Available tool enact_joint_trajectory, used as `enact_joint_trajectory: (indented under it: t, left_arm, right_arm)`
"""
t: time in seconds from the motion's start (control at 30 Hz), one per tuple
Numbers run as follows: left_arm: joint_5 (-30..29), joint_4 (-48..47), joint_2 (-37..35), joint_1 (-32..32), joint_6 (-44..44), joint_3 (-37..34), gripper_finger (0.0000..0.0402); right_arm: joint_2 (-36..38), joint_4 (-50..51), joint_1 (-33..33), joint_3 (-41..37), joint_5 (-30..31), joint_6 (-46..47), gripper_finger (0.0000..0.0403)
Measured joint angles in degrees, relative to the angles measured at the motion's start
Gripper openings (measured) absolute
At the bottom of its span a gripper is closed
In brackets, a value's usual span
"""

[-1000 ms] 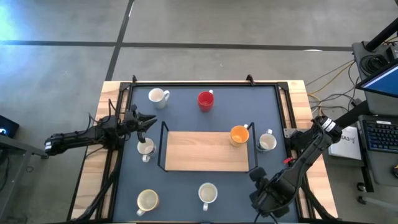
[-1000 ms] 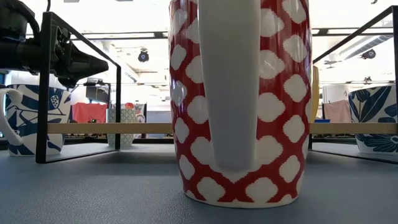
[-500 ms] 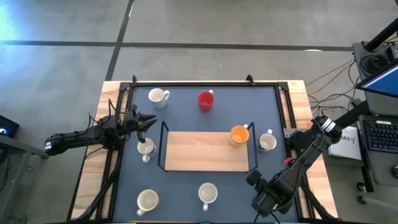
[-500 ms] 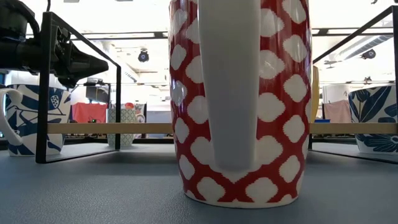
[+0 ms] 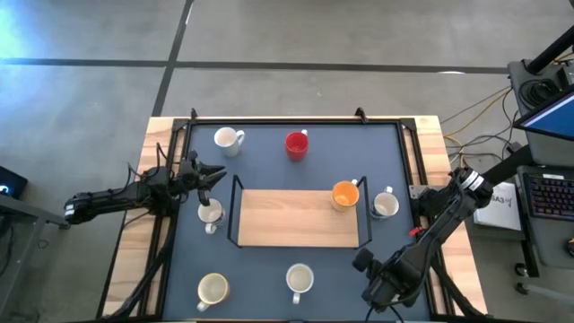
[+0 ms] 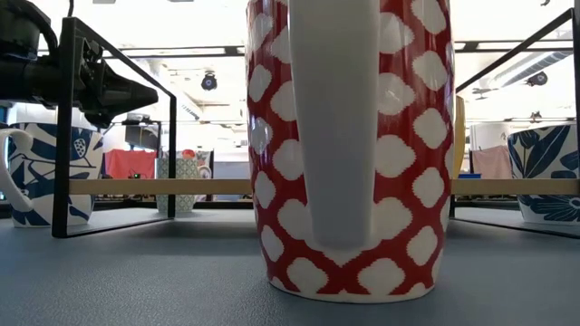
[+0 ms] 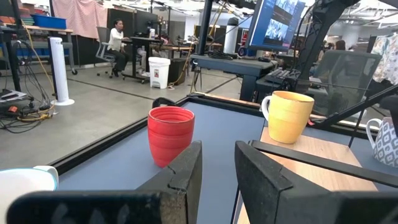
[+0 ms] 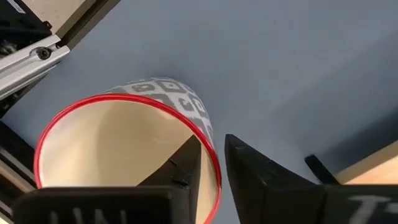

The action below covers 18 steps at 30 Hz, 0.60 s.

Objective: Place coffee mugs
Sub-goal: Put the gray cup on the shelf aligned with the other yellow cup

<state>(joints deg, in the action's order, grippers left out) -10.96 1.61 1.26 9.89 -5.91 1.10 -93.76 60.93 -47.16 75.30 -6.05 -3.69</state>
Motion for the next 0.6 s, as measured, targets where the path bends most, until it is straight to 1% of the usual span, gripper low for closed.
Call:
enact_joint_trajectory:
  t: [0.17,0.27,0.37,0.47,0.6]
  left_arm:
    - [0.00,0.00,0.00,0.01,0.02,0.00,0.0078]
    - [0.00,0.00,0.00,0.02,0.00,0.00,0.0078]
    - [0.00,0.00,0.00,0.02,0.00,0.00,0.0078]
    - [0.00,0.00,0.00,0.02,0.01,0.00,0.0078]
    - [0.00,0.00,0.00,0.00,0.00,0.00,0.0078]
  right_arm:
    - [-0.02,0.11,0.02,-0.67,0.04,0.95,0.0021]
    - [-0.02,0.12,0.02,-0.43,-0.15,3.81,0.0015]
    - [-0.11,-0.11,0.03,0.12,-0.16,8.35,0.0013]
    - [-0.11,0.08,0.21,0.94,-0.41,15.06,0.0013]
    - [-0.11,-0.24,1.09,2.50,-3.18,23.81,0.0013]
